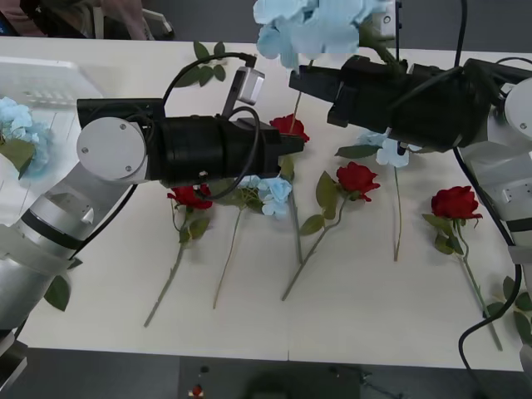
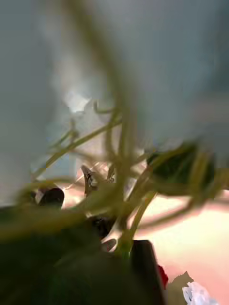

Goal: Put the red flowers into the right box and the blue flowers into the left box

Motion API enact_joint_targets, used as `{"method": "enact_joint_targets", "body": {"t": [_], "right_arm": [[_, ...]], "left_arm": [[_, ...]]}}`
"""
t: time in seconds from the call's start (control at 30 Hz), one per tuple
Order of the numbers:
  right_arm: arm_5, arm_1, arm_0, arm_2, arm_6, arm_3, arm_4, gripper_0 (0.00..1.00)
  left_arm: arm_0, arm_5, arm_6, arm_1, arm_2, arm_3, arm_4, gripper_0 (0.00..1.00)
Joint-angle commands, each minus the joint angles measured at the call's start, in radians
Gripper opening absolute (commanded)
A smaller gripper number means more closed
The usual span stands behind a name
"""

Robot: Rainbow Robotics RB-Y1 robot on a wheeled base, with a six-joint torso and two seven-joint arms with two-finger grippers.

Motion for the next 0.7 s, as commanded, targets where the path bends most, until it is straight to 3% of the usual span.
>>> {"method": "enact_joint_targets", "body": {"t": [0.03, 0.23, 0.4, 0.5, 0.7], "right_arm": [[0.028, -0.025, -0.063, 0.003, -0.024, -0.026, 0.053, 0.97], [0.038, -0.033, -0.069, 0.003, -0.032, -0.026, 0.055, 1.00], [0.055, -0.055, -0.067, 0.003, -0.073, -0.026, 0.056, 1.00], [0.141, -0.113, -0.069, 0.006, -0.225, -0.026, 0.070, 1.00], [0.400, -0.295, -0.078, 0.014, -0.564, -0.038, 0.225, 1.00]], "left_arm": [[-0.033, -0.011, -0.011, 0.132, 0.015, -0.017, 0.093, 0.00], [-0.033, 0.007, -0.008, 0.487, 0.015, -0.037, 0.258, 0.00], [-0.043, 0.062, -0.022, 0.747, 0.015, 0.003, 0.251, 0.00], [-0.050, 0.111, -0.091, 0.844, 0.015, 0.077, 0.200, 0.00], [-0.045, 0.127, -0.197, 0.878, 0.006, 0.242, 0.027, 0.00]]}}
